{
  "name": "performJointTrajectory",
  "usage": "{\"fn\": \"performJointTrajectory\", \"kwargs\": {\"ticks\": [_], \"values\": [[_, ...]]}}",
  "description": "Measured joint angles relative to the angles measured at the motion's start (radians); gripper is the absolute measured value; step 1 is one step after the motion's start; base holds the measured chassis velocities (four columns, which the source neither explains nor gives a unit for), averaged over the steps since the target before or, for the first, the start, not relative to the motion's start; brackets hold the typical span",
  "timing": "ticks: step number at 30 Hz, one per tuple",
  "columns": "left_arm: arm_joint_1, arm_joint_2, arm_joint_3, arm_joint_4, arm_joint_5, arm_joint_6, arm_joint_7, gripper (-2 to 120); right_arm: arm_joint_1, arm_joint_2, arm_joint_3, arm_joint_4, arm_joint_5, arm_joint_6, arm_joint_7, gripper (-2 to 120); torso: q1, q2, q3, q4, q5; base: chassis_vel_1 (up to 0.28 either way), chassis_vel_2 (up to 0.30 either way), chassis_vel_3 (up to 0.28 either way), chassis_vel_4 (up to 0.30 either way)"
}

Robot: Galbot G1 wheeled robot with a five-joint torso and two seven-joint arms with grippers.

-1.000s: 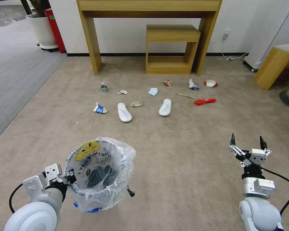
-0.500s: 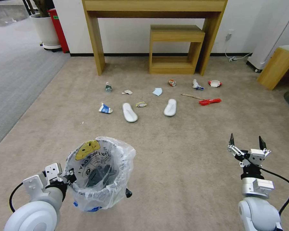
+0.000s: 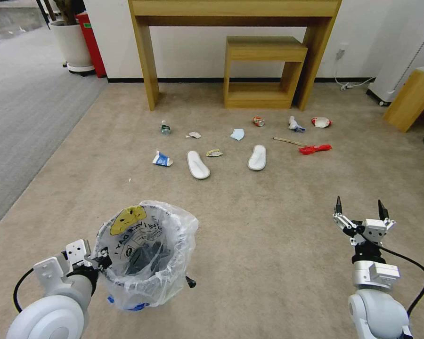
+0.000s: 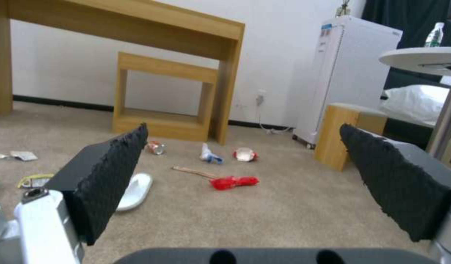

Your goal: Pick up the trash bin and place the garbage on the floor into it.

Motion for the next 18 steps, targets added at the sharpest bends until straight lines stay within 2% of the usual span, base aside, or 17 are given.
{"fn": "performJointTrajectory", "kwargs": {"ticks": [8,18], "values": [[0.0,-0.002,0.0,0.0,0.001,-0.001,0.001,1,0.004,0.002,-0.001,-0.003,-0.006,0.001,-0.001,99,0.0,0.0,0.0,-0.0001,0.0,0.079,0.085,-0.085,-0.09],[-0.001,0.001,-0.003,0.002,0.001,-0.002,0.001,1,0.009,0.008,-0.002,-0.011,-0.017,0.001,-0.003,99,0.0,0.0,0.0,0.0001,-0.0003,0.144,0.142,-0.14,-0.139]]}}
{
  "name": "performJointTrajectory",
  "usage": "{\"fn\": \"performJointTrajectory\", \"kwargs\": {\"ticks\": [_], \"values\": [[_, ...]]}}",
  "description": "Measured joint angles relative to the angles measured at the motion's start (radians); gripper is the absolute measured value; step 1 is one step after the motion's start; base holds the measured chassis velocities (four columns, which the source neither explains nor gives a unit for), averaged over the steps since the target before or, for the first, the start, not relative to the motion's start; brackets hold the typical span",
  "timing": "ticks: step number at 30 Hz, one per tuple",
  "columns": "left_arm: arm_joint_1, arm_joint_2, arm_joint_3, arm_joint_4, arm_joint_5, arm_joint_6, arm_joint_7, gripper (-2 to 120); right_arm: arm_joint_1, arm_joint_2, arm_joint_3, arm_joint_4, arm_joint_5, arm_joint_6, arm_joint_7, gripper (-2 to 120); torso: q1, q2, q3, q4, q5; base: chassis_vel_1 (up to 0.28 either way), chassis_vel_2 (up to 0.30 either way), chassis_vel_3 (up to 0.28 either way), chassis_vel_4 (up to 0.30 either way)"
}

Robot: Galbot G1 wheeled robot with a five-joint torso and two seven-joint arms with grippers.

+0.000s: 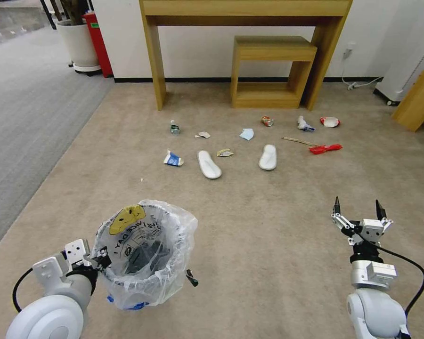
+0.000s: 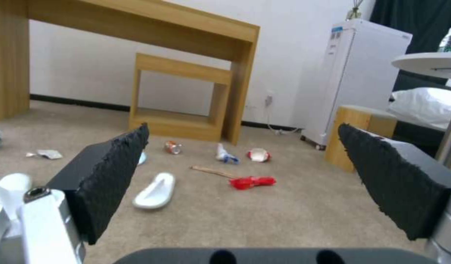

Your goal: Pick up the trash bin and place the garbage on the floor into it.

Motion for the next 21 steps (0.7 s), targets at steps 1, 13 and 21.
{"fn": "performJointTrajectory", "kwargs": {"ticks": [1,13,21], "values": [[0.0,0.0,0.0,0.001,0.0,0.0,0.0,1,0.001,0.0,0.0,-0.001,0.0,0.0,0.0,99,0.0,0.0,0.0,-0.0001,0.0005,0.144,0.149,-0.142,-0.139],[-0.001,-0.005,0.0,0.003,0.002,-0.001,0.0,1,0.003,0.0,-0.002,-0.005,-0.003,0.007,-0.002,98,0.0,0.0,0.0,0.0,0.0003,0.142,0.146,-0.137,-0.147],[0.001,-0.007,-0.001,0.001,0.003,-0.001,0.0,1,0.002,-0.003,-0.004,-0.006,0.002,0.019,-0.006,99,0.0,0.0,0.0,-0.0001,0.0005,0.157,0.143,-0.15,-0.154]]}}
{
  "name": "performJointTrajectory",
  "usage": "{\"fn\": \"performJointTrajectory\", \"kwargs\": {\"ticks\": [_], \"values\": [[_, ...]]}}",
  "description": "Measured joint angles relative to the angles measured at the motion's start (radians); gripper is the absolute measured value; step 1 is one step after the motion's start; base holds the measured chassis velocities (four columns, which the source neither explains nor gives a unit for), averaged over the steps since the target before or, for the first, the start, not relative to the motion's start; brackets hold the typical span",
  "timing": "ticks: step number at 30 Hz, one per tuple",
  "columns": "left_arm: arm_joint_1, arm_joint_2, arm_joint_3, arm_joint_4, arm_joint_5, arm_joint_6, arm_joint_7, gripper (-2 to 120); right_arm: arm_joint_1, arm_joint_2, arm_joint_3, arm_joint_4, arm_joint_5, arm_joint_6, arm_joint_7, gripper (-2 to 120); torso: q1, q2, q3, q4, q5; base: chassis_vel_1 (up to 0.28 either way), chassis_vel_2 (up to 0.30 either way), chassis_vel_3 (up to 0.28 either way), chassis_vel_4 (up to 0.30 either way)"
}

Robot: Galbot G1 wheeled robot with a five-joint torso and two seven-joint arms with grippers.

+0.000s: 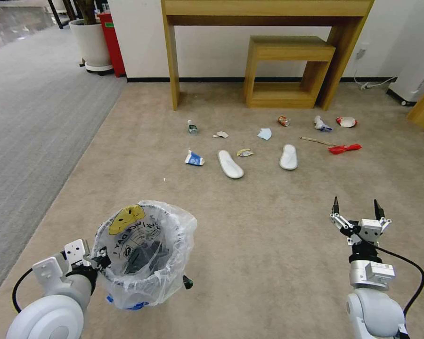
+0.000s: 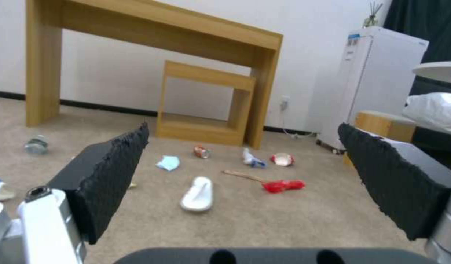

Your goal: Pick up the trash bin and place the garbage on the floor into it.

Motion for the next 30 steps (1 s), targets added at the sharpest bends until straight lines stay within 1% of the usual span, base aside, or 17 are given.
{"fn": "performJointTrajectory", "kwargs": {"ticks": [5,13,26,30], "values": [[-0.002,-0.001,-0.001,0.0,-0.001,0.0,0.0,1,0.001,-0.005,-0.003,-0.003,0.017,0.018,-0.008,100,0.0,0.0,0.0,0.0002,-0.0004,0.109,0.115,-0.101,-0.095],[-0.008,-0.004,-0.001,0.002,-0.003,-0.001,0.0,1,0.001,-0.012,-0.001,-0.003,0.028,0.023,-0.009,100,0.0,0.0,0.0,-0.0002,0.0,0.0,0.0,0.0,0.0],[-0.007,-0.006,-0.002,0.004,-0.002,-0.002,0.0,1,0.005,-0.015,0.01,-0.006,0.011,0.014,-0.026,100,0.0,0.0,0.0,0.0001,-0.0002,0.0,0.0,0.0,0.0],[-0.007,-0.008,-0.003,0.004,-0.001,-0.002,0.0,1,0.006,-0.016,0.009,-0.006,0.011,0.013,-0.028,100,0.0,0.0,0.0,0.0001,-0.0002,-0.077,0.074,0.054,-0.084]]}}
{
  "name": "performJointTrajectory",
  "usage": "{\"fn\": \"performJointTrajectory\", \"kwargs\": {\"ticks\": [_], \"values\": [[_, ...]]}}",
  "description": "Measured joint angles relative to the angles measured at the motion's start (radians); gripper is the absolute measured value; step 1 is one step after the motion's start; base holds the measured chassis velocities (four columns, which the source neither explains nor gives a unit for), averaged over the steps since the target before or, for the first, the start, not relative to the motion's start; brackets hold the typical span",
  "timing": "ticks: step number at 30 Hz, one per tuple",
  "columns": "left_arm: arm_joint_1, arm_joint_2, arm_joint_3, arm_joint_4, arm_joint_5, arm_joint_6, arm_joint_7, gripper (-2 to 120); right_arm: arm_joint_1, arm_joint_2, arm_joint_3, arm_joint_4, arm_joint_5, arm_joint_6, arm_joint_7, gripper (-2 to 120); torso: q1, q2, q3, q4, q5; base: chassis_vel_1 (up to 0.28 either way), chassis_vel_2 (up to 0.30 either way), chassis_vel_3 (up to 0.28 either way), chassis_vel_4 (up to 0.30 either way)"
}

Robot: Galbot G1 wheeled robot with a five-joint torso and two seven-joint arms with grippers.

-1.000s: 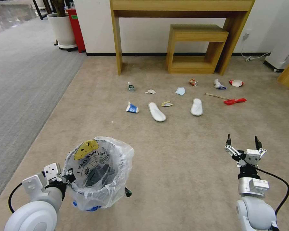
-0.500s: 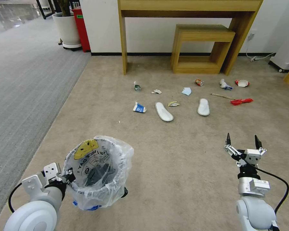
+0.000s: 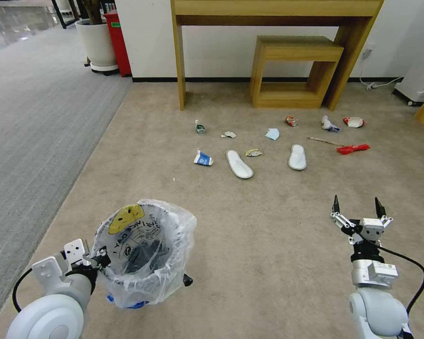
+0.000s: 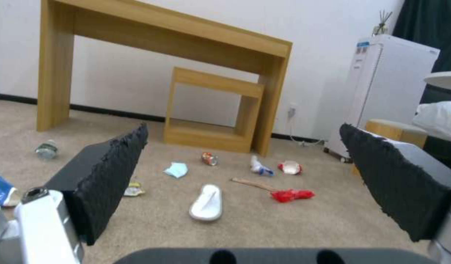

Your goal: Pick up the trash bin and place the garbage on the floor into it.

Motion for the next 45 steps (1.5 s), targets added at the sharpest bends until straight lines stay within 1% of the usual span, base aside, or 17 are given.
{"fn": "performJointTrajectory", "kwargs": {"ticks": [14,29,45], "values": [[0.0,-0.001,-0.002,-0.001,0.0,-0.002,0.0,1,0.002,0.002,-0.006,-0.001,0.003,0.002,-0.003,100,0.0,0.0,0.0,0.0,-0.0001,-0.157,0.16,0.155,-0.157],[0.004,0.0,-0.006,-0.003,0.002,-0.003,0.0,1,0.0,0.005,-0.007,0.0,0.003,0.006,-0.005,100,0.0,0.0,0.0,0.0,0.0,-0.08,0.085,0.08,-0.078],[0.016,-0.001,-0.009,-0.012,0.008,-0.004,0.001,1,-0.003,0.007,-0.008,0.005,0.002,0.006,-0.009,100,0.0,0.0,0.0,0.0,0.0001,-0.114,0.117,0.115,-0.116]]}}
